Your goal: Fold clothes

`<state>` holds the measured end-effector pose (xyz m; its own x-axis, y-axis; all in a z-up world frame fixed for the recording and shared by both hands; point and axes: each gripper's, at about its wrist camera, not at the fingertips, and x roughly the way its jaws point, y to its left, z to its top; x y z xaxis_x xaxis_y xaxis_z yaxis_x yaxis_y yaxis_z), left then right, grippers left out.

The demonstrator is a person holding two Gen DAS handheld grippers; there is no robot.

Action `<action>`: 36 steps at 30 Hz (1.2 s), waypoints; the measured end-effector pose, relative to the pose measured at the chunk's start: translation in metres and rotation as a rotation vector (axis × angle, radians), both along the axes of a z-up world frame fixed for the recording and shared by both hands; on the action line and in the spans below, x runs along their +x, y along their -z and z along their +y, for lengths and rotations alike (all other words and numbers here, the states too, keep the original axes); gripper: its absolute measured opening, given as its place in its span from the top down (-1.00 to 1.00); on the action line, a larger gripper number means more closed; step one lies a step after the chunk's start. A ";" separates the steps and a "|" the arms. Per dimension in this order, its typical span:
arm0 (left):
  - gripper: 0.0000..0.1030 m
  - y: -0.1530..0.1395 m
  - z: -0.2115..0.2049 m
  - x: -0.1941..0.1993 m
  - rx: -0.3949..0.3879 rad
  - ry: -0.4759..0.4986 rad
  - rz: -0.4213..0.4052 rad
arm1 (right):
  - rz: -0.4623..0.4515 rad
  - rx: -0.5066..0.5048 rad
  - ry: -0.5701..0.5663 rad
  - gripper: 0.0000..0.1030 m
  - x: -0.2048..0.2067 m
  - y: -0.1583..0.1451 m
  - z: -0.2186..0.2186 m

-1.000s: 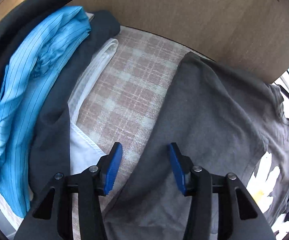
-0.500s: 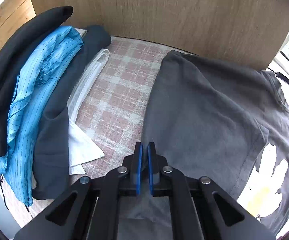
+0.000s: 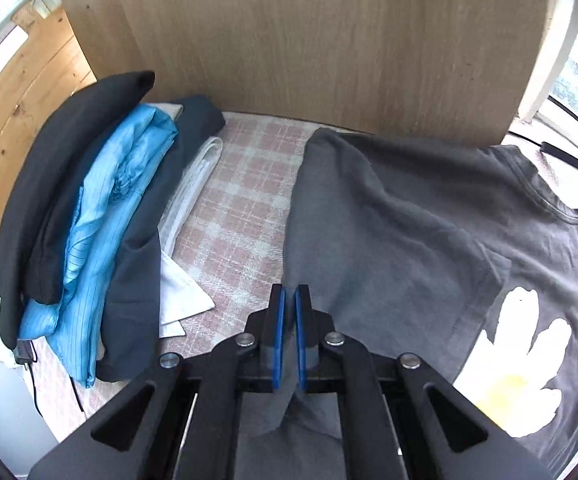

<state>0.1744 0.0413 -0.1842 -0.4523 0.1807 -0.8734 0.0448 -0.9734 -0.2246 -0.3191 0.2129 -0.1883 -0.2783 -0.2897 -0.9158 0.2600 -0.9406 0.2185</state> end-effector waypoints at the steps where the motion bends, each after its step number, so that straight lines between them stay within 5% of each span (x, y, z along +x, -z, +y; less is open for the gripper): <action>1: 0.96 -0.003 0.004 0.001 0.006 0.007 0.004 | 0.000 -0.008 0.004 0.90 0.000 -0.003 0.006; 9: 0.96 -0.025 0.074 0.007 0.022 0.168 0.032 | 0.021 -0.028 0.045 0.90 0.009 -0.016 0.070; 23: 0.94 0.011 0.160 -0.002 0.102 0.347 -0.046 | -0.061 -0.016 0.107 0.88 0.008 0.025 0.149; 27: 0.91 0.020 0.169 0.000 0.097 0.367 -0.102 | -0.075 0.034 0.108 0.51 0.011 0.032 0.151; 36: 0.71 -0.010 0.135 0.066 0.116 0.291 -0.109 | -0.055 -0.185 0.161 0.20 0.064 -0.018 0.216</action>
